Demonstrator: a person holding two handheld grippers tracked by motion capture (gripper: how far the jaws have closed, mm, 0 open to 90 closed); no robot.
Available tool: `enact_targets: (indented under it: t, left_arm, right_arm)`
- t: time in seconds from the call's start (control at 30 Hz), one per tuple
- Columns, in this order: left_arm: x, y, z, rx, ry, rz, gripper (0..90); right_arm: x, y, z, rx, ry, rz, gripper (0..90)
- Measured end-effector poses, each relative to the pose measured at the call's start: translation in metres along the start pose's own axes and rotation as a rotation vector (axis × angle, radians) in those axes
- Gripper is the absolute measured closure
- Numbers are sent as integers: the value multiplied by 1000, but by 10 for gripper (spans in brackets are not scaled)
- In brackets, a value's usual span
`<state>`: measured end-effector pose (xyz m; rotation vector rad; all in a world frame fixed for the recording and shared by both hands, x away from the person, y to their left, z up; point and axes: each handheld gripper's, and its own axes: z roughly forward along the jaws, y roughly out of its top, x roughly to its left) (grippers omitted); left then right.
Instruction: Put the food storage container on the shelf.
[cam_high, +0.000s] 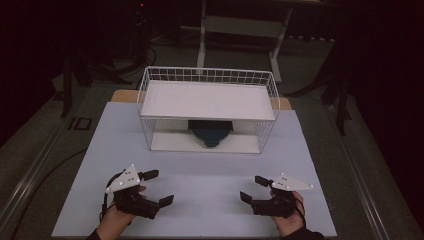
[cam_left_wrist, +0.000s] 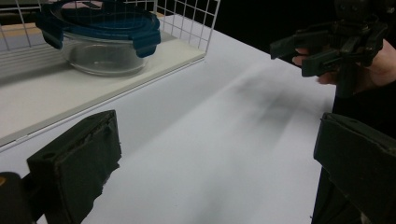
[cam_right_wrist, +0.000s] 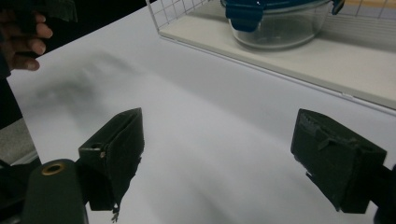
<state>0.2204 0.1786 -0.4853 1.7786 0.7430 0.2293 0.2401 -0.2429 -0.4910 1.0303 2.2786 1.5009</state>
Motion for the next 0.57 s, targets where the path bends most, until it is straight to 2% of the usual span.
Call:
enact_targets:
  t: [0.17,0.57]
  left_arm:
    - [1,0,0,-5,-2,1,8]
    - [1,-1,1,-9,-3,5,8]
  right_arm:
    - [-5,-8,-4,19,-9,-7,171]
    - [-7,-15,3,62,-1,-8,172]
